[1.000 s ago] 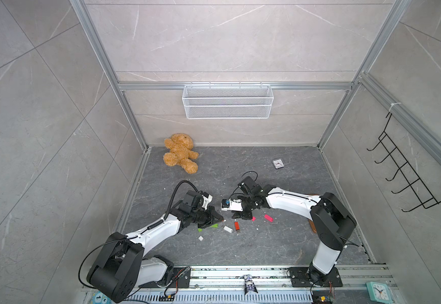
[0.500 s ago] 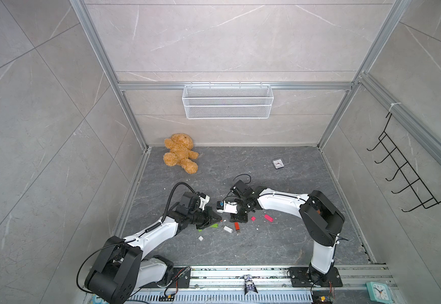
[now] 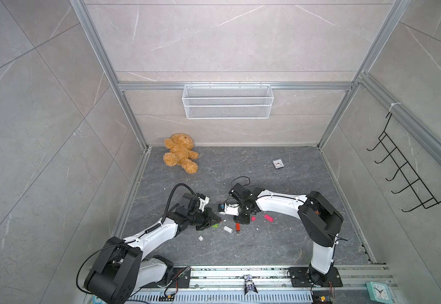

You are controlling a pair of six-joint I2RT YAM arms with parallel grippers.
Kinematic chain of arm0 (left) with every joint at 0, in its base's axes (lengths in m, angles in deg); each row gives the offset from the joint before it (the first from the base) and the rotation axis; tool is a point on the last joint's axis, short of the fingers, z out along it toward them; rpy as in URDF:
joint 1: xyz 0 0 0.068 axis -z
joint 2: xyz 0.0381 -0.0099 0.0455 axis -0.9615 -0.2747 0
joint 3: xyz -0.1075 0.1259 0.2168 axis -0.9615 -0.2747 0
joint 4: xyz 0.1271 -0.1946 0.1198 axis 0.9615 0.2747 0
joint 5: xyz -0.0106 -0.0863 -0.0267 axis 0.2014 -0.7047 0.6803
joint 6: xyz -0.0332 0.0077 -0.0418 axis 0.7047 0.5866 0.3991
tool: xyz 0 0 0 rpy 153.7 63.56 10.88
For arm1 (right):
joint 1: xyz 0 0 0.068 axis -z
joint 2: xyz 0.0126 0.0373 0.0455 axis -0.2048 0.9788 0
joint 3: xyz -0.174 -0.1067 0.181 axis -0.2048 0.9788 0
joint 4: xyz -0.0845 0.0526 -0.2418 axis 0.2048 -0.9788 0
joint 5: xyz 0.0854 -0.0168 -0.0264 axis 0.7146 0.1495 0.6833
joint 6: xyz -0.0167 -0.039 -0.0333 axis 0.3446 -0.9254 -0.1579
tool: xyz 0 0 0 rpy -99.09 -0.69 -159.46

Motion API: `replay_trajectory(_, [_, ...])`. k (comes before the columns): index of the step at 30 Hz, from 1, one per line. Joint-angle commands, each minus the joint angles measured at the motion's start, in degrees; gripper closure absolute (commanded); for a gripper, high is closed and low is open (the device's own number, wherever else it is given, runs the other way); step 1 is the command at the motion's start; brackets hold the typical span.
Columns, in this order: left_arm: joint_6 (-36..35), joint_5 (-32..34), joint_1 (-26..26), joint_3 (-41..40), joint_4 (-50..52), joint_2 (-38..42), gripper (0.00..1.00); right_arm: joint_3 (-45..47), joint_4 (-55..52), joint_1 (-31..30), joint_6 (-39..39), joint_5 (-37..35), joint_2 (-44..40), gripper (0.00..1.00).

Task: Close the usb drive cover
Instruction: Pick up the USB drive from the center of the board.

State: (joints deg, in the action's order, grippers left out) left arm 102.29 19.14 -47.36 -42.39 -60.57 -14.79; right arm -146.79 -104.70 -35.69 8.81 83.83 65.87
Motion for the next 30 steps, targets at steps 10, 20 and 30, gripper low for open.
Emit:
replay_trajectory(10, [-0.5,-0.9,-0.2,-0.6,-2.2,1.2,1.0,5.7,-8.1,-0.7,2.9,-3.8,-10.5,0.64])
replay_trajectory(20, [-0.9,0.4,-0.2,-0.2,0.4,4.3,1.0,-4.2,-4.4,-0.7,5.8,2.1,-2.3,0.64])
replay_trajectory(30, [-0.9,1.2,-0.2,-0.4,1.8,6.3,1.0,-6.0,-6.1,-1.5,5.0,2.6,2.7,0.64])
